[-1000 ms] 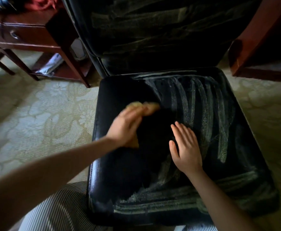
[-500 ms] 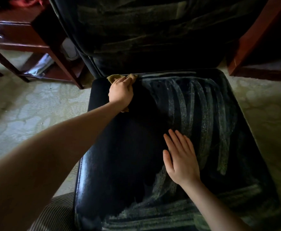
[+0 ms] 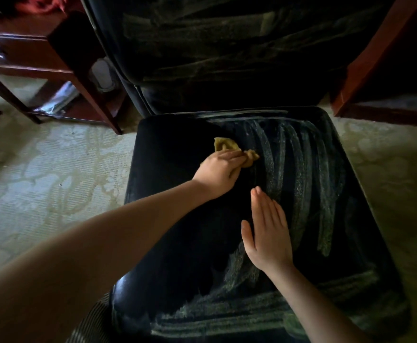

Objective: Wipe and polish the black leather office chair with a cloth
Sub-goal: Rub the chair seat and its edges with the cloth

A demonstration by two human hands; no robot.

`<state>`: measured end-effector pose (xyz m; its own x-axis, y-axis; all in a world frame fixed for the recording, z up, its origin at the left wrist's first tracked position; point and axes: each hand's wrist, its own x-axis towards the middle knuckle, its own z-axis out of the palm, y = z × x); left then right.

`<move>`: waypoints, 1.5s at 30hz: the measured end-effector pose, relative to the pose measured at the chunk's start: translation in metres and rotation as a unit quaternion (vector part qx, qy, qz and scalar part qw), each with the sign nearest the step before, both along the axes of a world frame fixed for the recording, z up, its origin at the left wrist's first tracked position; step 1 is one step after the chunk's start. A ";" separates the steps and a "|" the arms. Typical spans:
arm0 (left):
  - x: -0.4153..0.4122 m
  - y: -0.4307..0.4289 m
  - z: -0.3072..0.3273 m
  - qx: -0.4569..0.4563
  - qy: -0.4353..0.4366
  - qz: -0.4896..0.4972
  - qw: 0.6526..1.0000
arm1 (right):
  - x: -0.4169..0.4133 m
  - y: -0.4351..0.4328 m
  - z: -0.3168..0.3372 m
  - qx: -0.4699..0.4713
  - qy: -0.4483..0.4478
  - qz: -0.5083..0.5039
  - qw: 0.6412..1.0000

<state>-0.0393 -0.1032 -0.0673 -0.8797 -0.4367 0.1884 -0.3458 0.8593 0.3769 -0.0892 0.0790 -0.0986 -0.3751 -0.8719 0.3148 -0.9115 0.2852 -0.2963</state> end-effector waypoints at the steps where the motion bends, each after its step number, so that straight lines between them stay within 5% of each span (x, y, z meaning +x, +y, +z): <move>1: 0.004 0.009 0.000 0.006 -0.005 -0.009 1.000 | 0.000 0.000 0.001 -0.004 -0.002 -0.001 1.000; 12: 0.093 0.107 -0.006 0.053 0.013 -0.136 0.989 | 0.006 0.023 0.030 -0.021 -0.036 -0.017 0.999; 17: 0.128 0.106 -0.008 -0.037 0.005 -0.216 0.976 | 0.011 0.058 0.038 0.048 -0.029 -0.015 0.998; 21: 0.117 0.089 -0.008 -0.005 0.062 -0.167 0.984 | 0.016 0.092 0.035 0.120 -0.028 -0.015 0.992; 28: 0.048 0.077 0.012 0.094 0.094 0.057 0.989 | 0.015 0.101 0.034 0.213 -0.015 -0.022 0.977; 38: 0.028 0.094 -0.003 0.043 -0.026 -0.061 0.997 | 0.014 0.114 0.029 0.275 -0.001 -0.058 0.960; 45: 0.078 0.114 -0.004 0.010 -0.001 -0.149 0.989 | 0.016 0.114 0.038 0.295 -0.039 -0.049 0.953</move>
<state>0.0389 0.0111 -0.0718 -0.9703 -0.1617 0.1801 -0.0792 0.9152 0.3951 -0.0731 0.1928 -0.0607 -0.4656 -0.8481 -0.2530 -0.8537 0.5057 -0.1243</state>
